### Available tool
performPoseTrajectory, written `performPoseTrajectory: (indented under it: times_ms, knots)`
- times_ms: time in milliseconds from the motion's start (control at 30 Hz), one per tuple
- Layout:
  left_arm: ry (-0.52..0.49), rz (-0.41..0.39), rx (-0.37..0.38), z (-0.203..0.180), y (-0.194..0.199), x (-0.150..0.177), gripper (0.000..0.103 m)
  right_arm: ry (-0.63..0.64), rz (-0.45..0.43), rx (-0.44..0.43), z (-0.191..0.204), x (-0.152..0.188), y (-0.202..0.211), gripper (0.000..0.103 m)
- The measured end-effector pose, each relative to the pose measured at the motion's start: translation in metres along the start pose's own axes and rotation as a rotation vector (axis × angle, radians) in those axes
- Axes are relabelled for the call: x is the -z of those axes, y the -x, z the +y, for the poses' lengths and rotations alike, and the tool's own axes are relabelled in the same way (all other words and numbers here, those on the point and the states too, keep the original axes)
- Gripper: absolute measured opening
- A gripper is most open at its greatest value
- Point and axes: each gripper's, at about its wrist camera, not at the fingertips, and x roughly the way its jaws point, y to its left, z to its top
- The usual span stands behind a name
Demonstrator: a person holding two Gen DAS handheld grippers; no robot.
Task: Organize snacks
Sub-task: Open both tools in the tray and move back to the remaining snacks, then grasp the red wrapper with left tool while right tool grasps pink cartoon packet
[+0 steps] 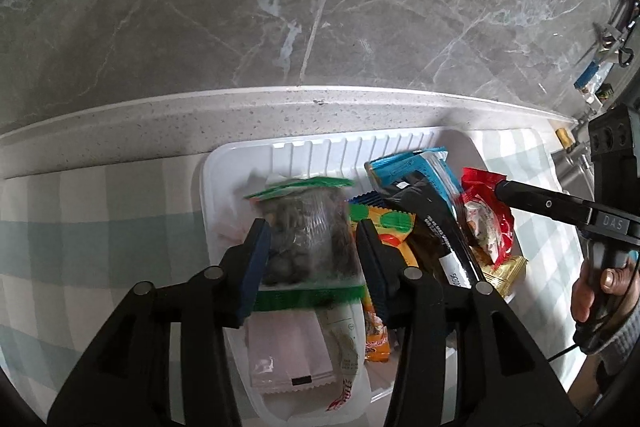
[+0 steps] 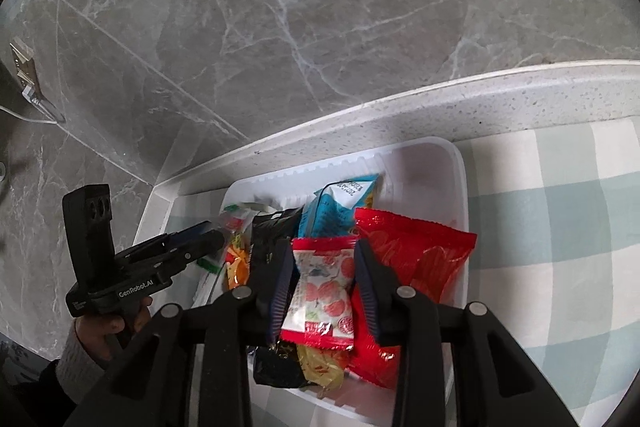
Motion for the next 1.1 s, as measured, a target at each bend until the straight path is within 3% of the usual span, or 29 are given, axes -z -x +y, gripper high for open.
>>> performPoseTrajectory:
  times_ms: [200,500,800,1100]
  knots:
    - [-0.022,-0.025,-0.028,-0.006,0.017,0.002,0.044,0.024,-0.024,0.004,0.011,0.009,0.017,0.045]
    - [-0.051,-0.066,-0.054,-0.016,0.060,0.022,0.047,0.107,-0.033,0.025,0.035,0.041,0.051,0.046]
    - [-0.127,-0.083,-0.065,-0.049,0.101,0.062,0.050,0.228,-0.019,0.045,0.073,0.097,0.082,0.054]
    - [-0.212,-0.043,-0.049,-0.085,0.119,0.116,0.051,0.347,0.020,0.031,0.111,0.164,0.101,0.059]
